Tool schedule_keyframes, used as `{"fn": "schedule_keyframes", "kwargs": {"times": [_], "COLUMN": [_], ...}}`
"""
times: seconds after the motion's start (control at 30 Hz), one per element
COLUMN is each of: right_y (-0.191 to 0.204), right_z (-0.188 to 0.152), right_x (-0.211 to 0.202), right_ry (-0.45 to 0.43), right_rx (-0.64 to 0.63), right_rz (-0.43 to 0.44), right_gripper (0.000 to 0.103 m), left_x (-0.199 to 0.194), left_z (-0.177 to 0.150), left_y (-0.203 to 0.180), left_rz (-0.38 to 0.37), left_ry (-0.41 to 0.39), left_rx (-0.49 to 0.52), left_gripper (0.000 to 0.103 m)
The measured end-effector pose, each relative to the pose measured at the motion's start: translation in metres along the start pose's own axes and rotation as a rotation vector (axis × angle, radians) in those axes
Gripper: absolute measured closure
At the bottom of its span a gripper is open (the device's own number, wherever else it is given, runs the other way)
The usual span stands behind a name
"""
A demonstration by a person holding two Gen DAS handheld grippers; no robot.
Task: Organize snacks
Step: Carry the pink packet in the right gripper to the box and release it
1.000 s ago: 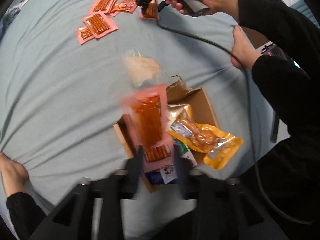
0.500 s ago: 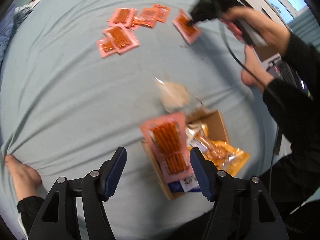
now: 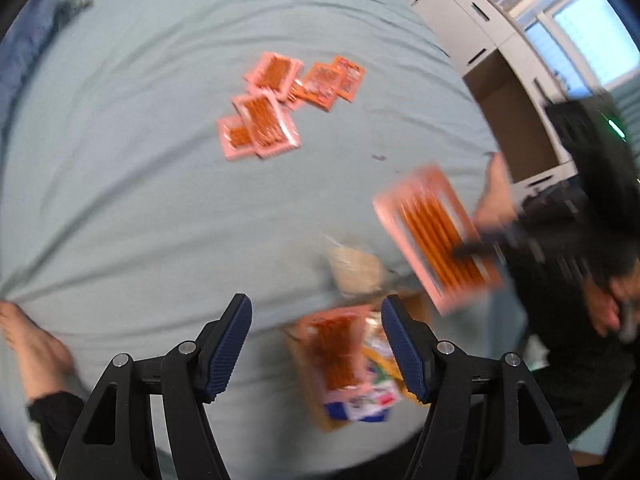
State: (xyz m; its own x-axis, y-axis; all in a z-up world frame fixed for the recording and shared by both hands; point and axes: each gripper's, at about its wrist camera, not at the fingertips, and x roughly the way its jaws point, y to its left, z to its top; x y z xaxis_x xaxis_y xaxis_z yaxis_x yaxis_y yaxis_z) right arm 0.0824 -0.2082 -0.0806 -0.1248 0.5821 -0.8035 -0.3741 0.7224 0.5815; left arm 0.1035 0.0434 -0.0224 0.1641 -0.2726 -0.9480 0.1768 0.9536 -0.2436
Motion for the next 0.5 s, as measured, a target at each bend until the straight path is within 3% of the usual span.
{"fn": "schedule_keyframes", "kwargs": {"times": [0.07, 0.23, 0.37, 0.43, 0.47, 0.5], "right_y": [0.021, 0.033, 0.011, -0.004, -0.011, -0.018], "right_z": [-0.019, -0.043, -0.043, -0.035, -0.031, -0.027], "right_x": [0.005, 0.033, 0.076, 0.082, 0.082, 0.081], "right_ry": [0.035, 0.169, 0.297, 0.295, 0.292, 0.297], "right_rx": [-0.023, -0.029, 0.024, 0.085, 0.119, 0.153], "right_rz": [0.017, 0.039, -0.002, -0.043, -0.057, -0.062], "right_gripper": [0.099, 0.099, 0.099, 0.098, 0.094, 0.083], "left_x": [-0.005, -0.009, -0.015, -0.018, -0.019, -0.021], "left_z": [-0.003, -0.008, -0.010, -0.011, -0.011, -0.012], "left_y": [0.003, 0.021, 0.031, 0.033, 0.033, 0.033], "left_rz": [0.035, 0.021, 0.082, 0.091, 0.087, 0.083], "left_ry": [-0.020, -0.009, -0.027, -0.037, -0.040, -0.043], "left_rx": [0.000, -0.054, -0.054, -0.053, -0.051, -0.048], "left_gripper": [0.036, 0.035, 0.035, 0.035, 0.035, 0.035]}}
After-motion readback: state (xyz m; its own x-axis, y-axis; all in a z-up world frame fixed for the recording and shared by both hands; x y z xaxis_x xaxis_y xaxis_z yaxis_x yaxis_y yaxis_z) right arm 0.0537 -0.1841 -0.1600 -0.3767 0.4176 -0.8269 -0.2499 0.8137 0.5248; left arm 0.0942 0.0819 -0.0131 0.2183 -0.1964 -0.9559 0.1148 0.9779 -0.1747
